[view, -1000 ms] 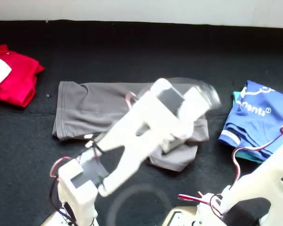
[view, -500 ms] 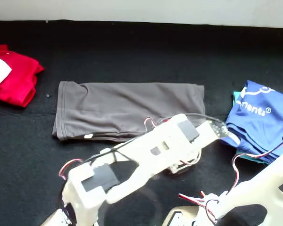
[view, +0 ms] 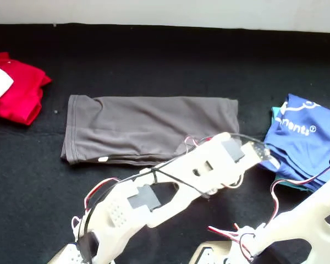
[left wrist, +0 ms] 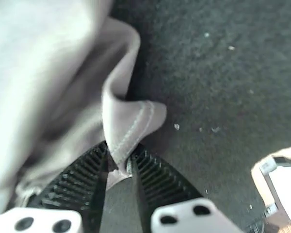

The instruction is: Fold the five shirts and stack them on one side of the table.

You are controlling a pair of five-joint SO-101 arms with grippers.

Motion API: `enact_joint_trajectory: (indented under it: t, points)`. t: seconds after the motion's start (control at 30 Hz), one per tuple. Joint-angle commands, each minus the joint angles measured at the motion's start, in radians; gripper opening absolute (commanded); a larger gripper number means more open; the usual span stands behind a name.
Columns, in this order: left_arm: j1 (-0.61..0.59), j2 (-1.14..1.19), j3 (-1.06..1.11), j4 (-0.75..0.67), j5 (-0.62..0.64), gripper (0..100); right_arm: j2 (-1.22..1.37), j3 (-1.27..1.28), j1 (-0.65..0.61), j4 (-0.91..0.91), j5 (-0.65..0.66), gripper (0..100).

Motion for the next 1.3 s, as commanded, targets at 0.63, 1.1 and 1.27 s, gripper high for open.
enact_joint_trajectory:
  t: [0.63,1.1,1.27]
  points:
    - [-0.205,0.093,-0.265,-0.092,0.051,14,-0.007,0.028,-0.013,0.007,0.014,0.9]
    - [-0.254,0.102,-0.357,-0.127,-0.021,14,-0.015,0.094,-0.015,0.007,0.014,0.9]
    - [-0.323,0.13,-0.374,-0.186,-0.028,14,-0.016,0.094,-0.015,0.007,0.014,0.9]
